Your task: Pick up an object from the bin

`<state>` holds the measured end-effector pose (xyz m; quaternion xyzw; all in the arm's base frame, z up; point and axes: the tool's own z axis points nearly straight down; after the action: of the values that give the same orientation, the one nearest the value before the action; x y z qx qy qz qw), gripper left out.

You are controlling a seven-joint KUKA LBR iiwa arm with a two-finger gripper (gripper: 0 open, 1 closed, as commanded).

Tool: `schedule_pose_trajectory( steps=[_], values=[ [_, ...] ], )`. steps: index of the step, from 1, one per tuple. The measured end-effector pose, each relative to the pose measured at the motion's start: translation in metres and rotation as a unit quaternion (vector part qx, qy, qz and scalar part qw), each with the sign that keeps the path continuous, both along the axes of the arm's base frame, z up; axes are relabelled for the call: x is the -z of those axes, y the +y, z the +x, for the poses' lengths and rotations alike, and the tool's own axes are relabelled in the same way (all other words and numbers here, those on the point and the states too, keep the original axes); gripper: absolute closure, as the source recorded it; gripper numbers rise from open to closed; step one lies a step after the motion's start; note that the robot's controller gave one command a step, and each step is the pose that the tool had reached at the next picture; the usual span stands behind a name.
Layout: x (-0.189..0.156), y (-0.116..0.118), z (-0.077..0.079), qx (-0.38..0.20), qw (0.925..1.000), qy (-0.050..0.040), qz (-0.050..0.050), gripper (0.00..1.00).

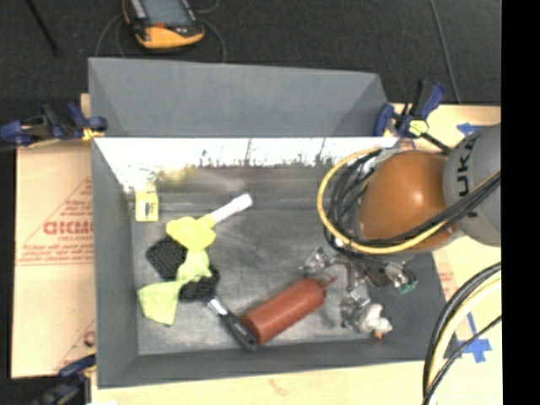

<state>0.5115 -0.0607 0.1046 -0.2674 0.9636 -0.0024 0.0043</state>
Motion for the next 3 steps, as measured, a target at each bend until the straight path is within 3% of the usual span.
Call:
schedule_pose_trajectory(
  steps=[1, 2, 3],
  values=[
    [0.019, 0.022, 0.019, -0.081, 0.9967, 0.0031, 0.001, 0.0],
    [0.027, 0.013, -0.009, -0.179, 0.9837, -0.0142, 0.0, 1.0],
    [0.027, 0.013, -0.01, -0.18, 0.9836, -0.0142, -0.001, 1.0]
  ],
)
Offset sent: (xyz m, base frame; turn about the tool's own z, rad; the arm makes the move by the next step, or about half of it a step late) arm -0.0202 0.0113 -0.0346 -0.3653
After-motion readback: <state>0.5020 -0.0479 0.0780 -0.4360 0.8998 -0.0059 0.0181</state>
